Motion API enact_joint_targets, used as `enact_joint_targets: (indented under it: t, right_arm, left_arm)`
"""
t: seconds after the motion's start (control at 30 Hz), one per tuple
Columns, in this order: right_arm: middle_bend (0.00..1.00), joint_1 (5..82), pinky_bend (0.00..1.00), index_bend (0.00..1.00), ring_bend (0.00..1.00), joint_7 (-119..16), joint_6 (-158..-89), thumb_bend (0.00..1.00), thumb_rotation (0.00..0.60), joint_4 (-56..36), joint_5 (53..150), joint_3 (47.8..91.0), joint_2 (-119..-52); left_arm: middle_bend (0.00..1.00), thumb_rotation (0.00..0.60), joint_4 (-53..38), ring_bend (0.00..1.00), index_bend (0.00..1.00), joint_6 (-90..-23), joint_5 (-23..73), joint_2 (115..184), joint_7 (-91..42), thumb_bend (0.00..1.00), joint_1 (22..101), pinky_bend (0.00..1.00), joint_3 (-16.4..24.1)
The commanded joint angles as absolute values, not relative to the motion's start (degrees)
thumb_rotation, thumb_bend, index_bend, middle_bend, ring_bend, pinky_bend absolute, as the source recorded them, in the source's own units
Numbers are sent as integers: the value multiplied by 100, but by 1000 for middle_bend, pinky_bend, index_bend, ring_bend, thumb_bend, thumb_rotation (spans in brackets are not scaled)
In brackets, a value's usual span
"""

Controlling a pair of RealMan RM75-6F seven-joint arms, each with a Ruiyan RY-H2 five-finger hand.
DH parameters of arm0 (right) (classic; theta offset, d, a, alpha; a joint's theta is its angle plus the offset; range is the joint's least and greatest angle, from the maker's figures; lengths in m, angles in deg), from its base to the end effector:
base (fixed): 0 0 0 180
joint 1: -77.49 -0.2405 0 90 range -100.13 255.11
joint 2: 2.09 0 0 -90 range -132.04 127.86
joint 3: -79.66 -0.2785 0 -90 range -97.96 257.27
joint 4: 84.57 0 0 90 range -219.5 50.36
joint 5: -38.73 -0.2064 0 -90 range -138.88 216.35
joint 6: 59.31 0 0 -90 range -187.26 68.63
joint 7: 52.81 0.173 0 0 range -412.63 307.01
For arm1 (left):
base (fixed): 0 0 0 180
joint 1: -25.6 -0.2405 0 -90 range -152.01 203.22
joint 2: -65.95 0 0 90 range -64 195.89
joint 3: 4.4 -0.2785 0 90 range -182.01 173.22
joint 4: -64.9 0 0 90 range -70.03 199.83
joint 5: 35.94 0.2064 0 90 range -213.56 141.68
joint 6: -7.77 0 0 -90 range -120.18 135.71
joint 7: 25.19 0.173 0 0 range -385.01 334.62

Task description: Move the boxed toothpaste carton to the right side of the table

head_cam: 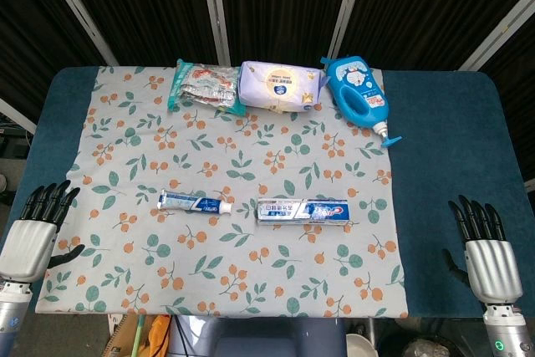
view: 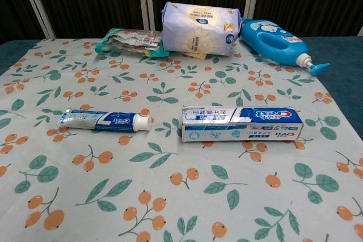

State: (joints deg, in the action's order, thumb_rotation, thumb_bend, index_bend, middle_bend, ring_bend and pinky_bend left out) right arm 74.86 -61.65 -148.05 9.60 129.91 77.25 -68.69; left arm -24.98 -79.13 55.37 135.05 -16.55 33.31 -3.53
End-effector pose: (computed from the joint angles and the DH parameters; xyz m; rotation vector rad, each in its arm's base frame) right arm -0.3098 -0.1960 0.1583 1.4311 -0.7867 0.9013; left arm -0.3063 0.2190 0.1395 -1.5225 -0.7454 -0.9117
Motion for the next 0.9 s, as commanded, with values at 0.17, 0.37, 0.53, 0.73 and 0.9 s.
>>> enact_joint_targets:
  t: [0.17,0.37,0.53,0.73,0.9]
  right_arm:
    - [0,7491,0,0,0,-6141,-14790,347,600,972,12979,7737,-6867]
    - [0,7480,0,0,0,-6124,-14785,347,600,980,12970,7721,-6862]
    - [0,7462,0,0,0,-6110,-14733,347,600,987,12938,7720,-6862]
    - [0,7337,0,0,0,-5969,-14638,347,600,1122,13175,7760,-6800]
    - [0,6976,28,0,0,-5534,-14190,337,600,1714,13318,7720,-6700]
  left_arm:
    - [0,600,-2512,0,0,-7894,5530,13495,-1663,16,3332,0,-356]
    - [0,600,-2512,0,0,-7841,5503,13496,-1664,17,3344,0,-357]
    - [0,600,-2564,0,0,-7715,5427,13468,-1670,16,3372,0,-364]
    - [0,600,-2610,0,0,-7701,5432,13453,-1650,16,3378,0,-366]
    - [0,600,-2620,0,0,-7714,5457,13459,-1643,16,3390,0,-355]
